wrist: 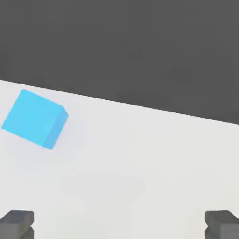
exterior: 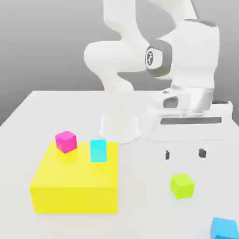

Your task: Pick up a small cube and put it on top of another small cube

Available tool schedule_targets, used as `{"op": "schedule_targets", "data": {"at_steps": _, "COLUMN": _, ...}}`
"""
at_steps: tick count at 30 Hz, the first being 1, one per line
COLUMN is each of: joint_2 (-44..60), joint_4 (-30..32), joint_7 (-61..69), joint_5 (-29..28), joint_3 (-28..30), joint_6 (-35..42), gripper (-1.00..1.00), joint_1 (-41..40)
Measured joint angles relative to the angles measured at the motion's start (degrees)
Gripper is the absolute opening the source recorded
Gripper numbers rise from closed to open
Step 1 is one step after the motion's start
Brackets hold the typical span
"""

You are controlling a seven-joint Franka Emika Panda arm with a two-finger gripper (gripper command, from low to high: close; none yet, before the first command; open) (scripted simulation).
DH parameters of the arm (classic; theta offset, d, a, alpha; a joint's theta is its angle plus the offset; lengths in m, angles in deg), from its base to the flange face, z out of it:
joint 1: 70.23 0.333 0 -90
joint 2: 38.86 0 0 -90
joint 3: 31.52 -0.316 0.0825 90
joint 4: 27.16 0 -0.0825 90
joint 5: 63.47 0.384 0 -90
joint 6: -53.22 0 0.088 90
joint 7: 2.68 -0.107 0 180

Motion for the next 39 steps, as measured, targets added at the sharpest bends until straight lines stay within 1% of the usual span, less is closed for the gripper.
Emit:
{"op": "schedule_targets", "data": {"at_steps": 2, "joint_2": 3.8, "joint_4": 2.3, "joint_7": -0.1, "joint_5": 1.5, "joint_3": -1.1, "joint_6": -2.6, "gripper": 0.00, "joint_1": 1.7}}
{"op": "schedule_targets", "data": {"at_steps": 4, "joint_2": 7.0, "joint_4": 3.1, "joint_7": -1.1, "joint_5": 1.1, "joint_3": -1.0, "joint_6": -5.0, "gripper": 0.00, "joint_1": 2.5}}
{"op": "schedule_targets", "data": {"at_steps": 6, "joint_2": 9.8, "joint_4": 2.8, "joint_7": -3.2, "joint_5": -1.5, "joint_3": 0.1, "joint_6": -7.1, "gripper": 0.00, "joint_1": 2.9}}
{"op": "schedule_targets", "data": {"at_steps": 8, "joint_2": 12.6, "joint_4": 2.2, "joint_7": -5.6, "joint_5": -4.6, "joint_3": 2.5, "joint_6": -9.1, "gripper": 0.00, "joint_1": 4.7}}
{"op": "schedule_targets", "data": {"at_steps": 13, "joint_2": 19.4, "joint_4": 0.8, "joint_7": -11.1, "joint_5": -12.0, "joint_3": 10.8, "joint_6": -14.4, "gripper": 0.00, "joint_1": 11.3}}
{"op": "schedule_targets", "data": {"at_steps": 14, "joint_2": 20.4, "joint_4": 0.6, "joint_7": -11.7, "joint_5": -12.8, "joint_3": 12.1, "joint_6": -15.1, "gripper": -1.00, "joint_1": 12.4}}
{"op": "schedule_targets", "data": {"at_steps": 20, "joint_2": 20.9, "joint_4": 0.5, "joint_7": -12.1, "joint_5": -13.4, "joint_3": 12.8, "joint_6": -15.6, "gripper": -1.00, "joint_1": 12.9}}
{"op": "schedule_targets", "data": {"at_steps": 22, "joint_2": 19.5, "joint_4": 0.8, "joint_7": -11.3, "joint_5": -12.2, "joint_3": 11.0, "joint_6": -14.5, "gripper": -1.00, "joint_1": 11.4}}
{"op": "schedule_targets", "data": {"at_steps": 27, "joint_2": 13.1, "joint_4": 2.2, "joint_7": -5.9, "joint_5": -5.0, "joint_3": 3.5, "joint_6": -9.6, "gripper": -1.00, "joint_1": 5.6}}
{"op": "schedule_targets", "data": {"at_steps": 31, "joint_2": 7.6, "joint_4": 3.5, "joint_7": -0.9, "joint_5": 1.6, "joint_3": 0.5, "joint_6": -5.5, "gripper": -1.00, "joint_1": 4.1}}
{"op": "schedule_targets", "data": {"at_steps": 33, "joint_2": 5.9, "joint_4": 2.8, "joint_7": -0.5, "joint_5": 2.5, "joint_3": 1.6, "joint_6": -2.6, "gripper": -1.00, "joint_1": 2.0}}
{"op": "schedule_targets", "data": {"at_steps": 36, "joint_2": 0.8, "joint_4": 3.4, "joint_7": -4.5, "joint_5": 0.6, "joint_3": 4.6, "joint_6": 2.5, "gripper": -1.00, "joint_1": -5.0}}
{"op": "schedule_targets", "data": {"at_steps": 39, "joint_2": -5.1, "joint_4": 4.4, "joint_7": -8.1, "joint_5": 0.0, "joint_3": 7.5, "joint_6": 7.7, "gripper": -1.00, "joint_1": -9.4}}
